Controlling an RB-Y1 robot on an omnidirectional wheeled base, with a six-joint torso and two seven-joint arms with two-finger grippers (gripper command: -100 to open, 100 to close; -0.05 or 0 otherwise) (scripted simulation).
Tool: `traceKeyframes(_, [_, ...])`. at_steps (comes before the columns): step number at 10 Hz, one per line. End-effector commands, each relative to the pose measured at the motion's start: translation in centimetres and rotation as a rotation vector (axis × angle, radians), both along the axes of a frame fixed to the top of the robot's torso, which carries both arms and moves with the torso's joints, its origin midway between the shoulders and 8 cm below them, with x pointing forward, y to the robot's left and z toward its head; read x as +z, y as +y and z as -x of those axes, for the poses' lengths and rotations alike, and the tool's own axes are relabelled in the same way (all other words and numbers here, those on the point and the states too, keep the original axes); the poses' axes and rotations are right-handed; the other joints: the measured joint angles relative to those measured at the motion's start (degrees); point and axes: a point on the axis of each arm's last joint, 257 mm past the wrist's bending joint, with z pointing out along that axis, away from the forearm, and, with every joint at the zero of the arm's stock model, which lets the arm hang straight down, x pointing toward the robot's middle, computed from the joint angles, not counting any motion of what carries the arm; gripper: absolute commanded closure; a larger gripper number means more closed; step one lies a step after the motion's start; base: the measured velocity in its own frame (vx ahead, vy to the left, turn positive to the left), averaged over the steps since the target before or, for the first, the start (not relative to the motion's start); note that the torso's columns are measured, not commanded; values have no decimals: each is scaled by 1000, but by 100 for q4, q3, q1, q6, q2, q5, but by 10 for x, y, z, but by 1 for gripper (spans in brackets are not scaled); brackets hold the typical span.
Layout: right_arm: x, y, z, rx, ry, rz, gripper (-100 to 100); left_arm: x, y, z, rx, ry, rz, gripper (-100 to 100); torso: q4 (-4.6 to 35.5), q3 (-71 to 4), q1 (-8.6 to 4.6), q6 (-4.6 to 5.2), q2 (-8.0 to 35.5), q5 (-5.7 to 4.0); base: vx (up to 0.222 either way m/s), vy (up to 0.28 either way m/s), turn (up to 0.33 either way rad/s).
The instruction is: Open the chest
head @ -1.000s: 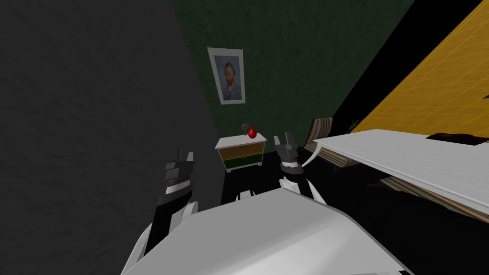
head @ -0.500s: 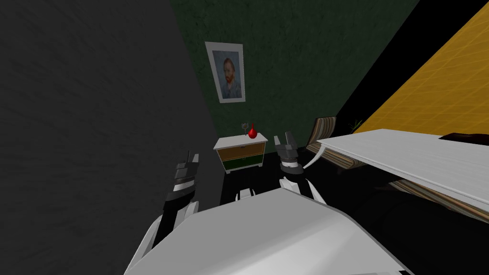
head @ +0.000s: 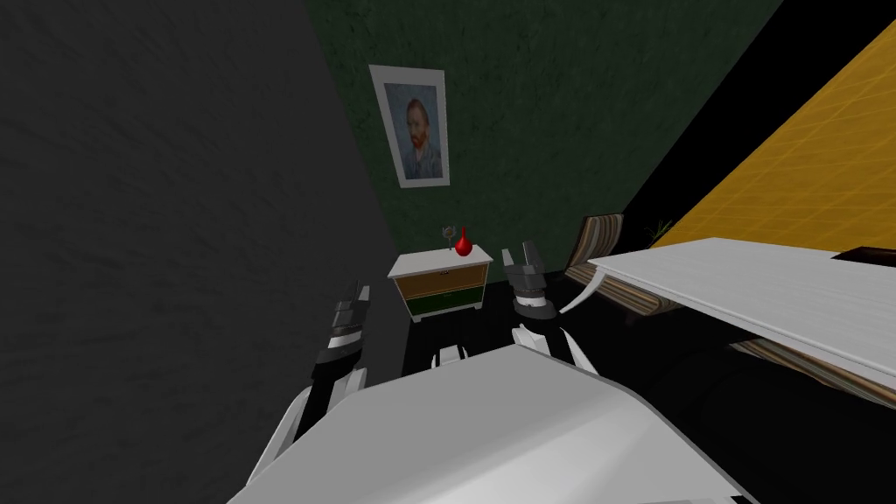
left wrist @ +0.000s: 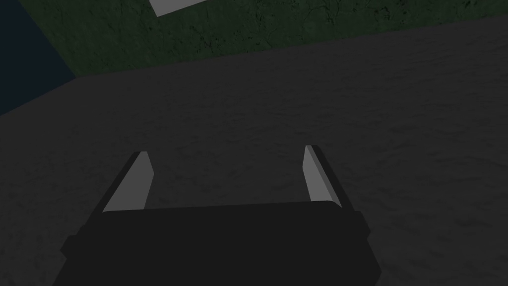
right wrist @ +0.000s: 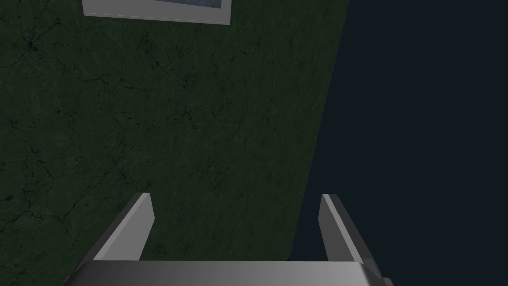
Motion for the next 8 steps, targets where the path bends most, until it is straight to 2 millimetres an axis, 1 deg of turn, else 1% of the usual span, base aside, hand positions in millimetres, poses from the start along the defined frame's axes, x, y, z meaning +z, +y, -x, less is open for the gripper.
traceKeyframes(1, [0,0,0,0,0,0,0,-18,1,-6,1,15,-22,-100,0,0,-4,0,3,-2,89,-21,7])
traceKeyframes(2, [0,0,0,0,0,0,0,-22,0,-8,-1,10,-37,-100,-1,-1,-2,0,-1,-1,136,-38,7])
traceKeyframes(4, [0,0,0,0,0,0,0,-40,3,-13,3,35,-48,-100,-3,-4,-1,0,-4,-1,107,-27,5])
traceKeyframes(5, [0,0,0,0,0,0,0,-46,3,-16,2,33,-63,-100,0,1,4,0,3,1,141,-36,11])
traceKeyframes(6, [0,0,0,0,0,0,0,-56,5,-18,6,54,-60,-100,-1,-3,-2,0,-5,-1,106,-29,6])
traceKeyframes(8, [0,0,0,0,0,0,0,-69,7,-21,7,67,-72,-100,2,6,0,0,10,0,80,-26,5])
